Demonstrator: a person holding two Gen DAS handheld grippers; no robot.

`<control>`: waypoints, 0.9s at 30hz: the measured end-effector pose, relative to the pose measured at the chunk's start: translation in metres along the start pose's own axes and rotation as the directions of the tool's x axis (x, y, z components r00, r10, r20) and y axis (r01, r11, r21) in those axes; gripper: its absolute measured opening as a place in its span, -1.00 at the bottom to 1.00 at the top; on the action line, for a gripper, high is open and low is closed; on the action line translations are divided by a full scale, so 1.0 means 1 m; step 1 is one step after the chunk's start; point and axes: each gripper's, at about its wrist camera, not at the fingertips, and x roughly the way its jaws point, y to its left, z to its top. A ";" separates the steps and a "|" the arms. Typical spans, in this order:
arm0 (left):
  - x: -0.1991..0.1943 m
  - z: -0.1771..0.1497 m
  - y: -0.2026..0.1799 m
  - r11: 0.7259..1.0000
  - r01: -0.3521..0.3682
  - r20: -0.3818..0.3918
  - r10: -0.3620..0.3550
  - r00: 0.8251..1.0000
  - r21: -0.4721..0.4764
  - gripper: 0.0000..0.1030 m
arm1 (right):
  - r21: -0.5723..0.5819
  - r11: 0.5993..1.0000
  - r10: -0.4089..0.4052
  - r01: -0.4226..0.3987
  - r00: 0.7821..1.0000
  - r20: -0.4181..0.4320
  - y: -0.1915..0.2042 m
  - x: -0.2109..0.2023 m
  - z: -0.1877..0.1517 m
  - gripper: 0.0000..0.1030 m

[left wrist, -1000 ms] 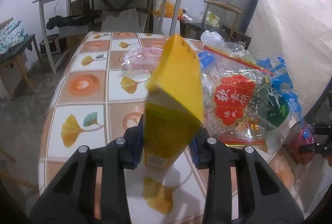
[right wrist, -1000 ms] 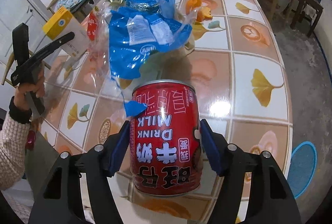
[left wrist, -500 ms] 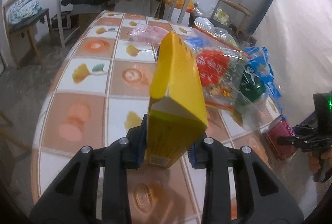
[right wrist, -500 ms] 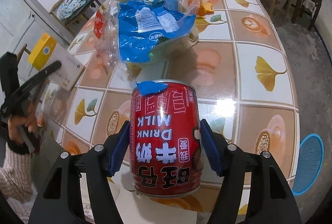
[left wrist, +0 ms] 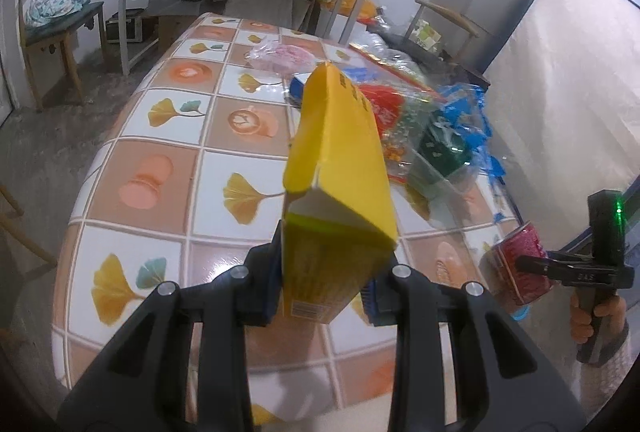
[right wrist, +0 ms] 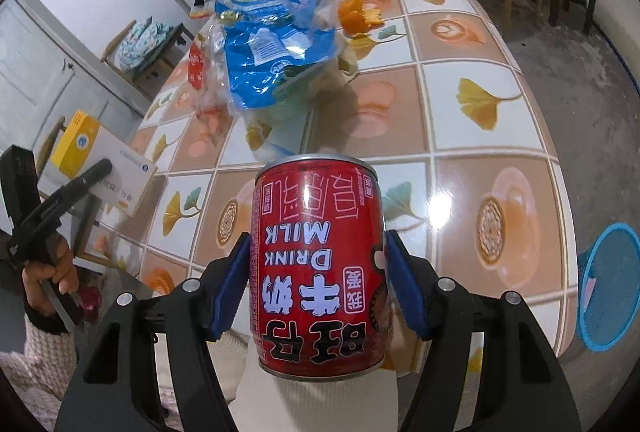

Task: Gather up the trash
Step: 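Lift the milk can and yellow box and carry them to the wastebasket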

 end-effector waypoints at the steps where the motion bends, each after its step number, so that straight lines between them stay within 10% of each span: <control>1: -0.003 -0.001 -0.004 1.000 0.004 0.000 -0.004 1.000 0.002 -0.42 | 0.007 1.000 0.007 -0.007 1.000 0.005 -0.002 -0.002 -0.002 0.24; 17: -0.035 0.018 -0.120 0.955 0.215 -0.028 -0.214 0.976 0.202 -0.43 | 0.166 0.984 0.029 -0.061 0.981 0.190 -0.064 -0.073 -0.047 0.24; 23: 0.003 0.029 -0.214 0.868 0.384 -0.151 -0.353 0.923 0.316 -0.43 | 0.296 0.955 -0.074 -0.014 0.956 0.284 -0.122 -0.120 -0.077 0.24; 27: 0.055 0.028 -0.290 0.793 0.507 -0.314 -0.412 0.855 0.339 -0.43 | 0.434 0.900 -0.197 0.044 0.929 0.314 -0.176 -0.150 -0.109 0.24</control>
